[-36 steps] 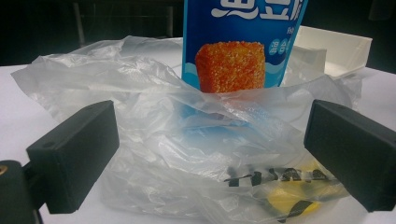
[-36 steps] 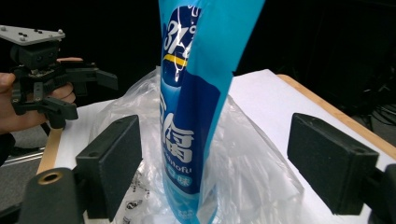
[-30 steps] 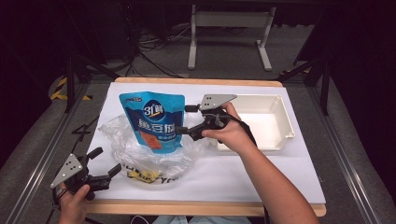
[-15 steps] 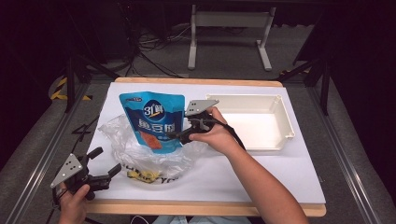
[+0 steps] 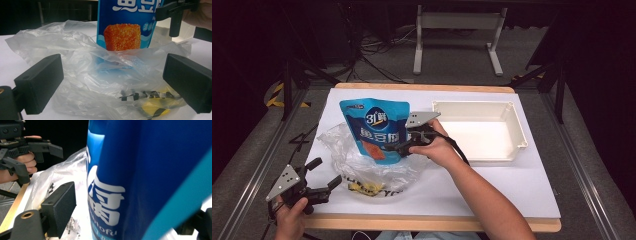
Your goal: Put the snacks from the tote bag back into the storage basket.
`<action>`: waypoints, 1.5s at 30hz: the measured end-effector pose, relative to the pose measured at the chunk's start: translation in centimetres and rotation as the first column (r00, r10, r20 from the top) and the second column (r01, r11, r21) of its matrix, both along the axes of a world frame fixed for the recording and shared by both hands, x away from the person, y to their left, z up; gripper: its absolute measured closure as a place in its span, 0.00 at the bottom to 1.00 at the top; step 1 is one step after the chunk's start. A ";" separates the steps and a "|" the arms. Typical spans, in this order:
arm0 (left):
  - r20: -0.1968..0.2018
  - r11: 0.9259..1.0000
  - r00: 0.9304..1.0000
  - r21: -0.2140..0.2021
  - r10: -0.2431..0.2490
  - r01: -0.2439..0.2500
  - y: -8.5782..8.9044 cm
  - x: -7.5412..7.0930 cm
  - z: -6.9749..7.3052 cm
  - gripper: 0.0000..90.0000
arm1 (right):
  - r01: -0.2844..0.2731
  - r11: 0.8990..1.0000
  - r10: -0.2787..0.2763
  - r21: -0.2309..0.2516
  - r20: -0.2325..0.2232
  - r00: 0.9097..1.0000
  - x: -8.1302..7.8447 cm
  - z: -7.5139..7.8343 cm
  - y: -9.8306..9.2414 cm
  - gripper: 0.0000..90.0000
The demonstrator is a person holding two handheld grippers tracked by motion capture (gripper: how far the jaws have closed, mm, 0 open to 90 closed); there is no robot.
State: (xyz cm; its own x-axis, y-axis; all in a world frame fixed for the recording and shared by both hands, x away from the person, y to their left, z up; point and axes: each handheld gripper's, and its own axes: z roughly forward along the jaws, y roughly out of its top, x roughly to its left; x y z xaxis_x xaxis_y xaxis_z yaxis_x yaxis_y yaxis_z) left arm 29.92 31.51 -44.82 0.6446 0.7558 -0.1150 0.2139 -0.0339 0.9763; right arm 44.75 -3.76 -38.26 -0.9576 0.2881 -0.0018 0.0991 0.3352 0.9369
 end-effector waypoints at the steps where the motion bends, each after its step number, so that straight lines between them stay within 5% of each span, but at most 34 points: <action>1: 0.002 1.000 1.000 -0.005 0.003 -0.003 0.0 0.0 0.0 0.04 | -0.003 1.000 0.003 0.009 0.007 1.000 0.0 -0.1 0.0 0.21; 18: -0.007 1.000 1.000 -0.004 -0.002 0.002 0.1 0.0 0.0 0.04 | -0.018 0.998 0.014 0.056 0.073 0.997 -0.3 -1.9 0.5 0.21; 29: -0.010 1.000 1.000 -0.019 -0.003 0.003 0.1 0.1 -0.1 0.04 | 0.004 0.998 -0.009 0.061 0.077 0.997 -0.1 -2.5 0.8 0.23; 35: -0.013 1.000 1.000 -0.022 -0.001 0.001 0.1 0.1 -0.1 0.04 | 0.015 0.998 -0.018 0.053 0.068 0.997 0.2 -3.0 0.8 0.40; 36: -0.013 1.000 1.000 -0.022 -0.001 0.001 0.2 0.1 -0.1 0.04 | 0.011 0.999 -0.014 0.052 0.047 0.999 0.3 -3.0 0.7 0.49; 45: -0.011 1.000 1.000 -0.030 -0.001 0.000 0.2 0.1 -0.1 0.04 | 0.017 1.000 -0.018 0.015 0.062 0.998 -0.2 -2.7 1.0 0.59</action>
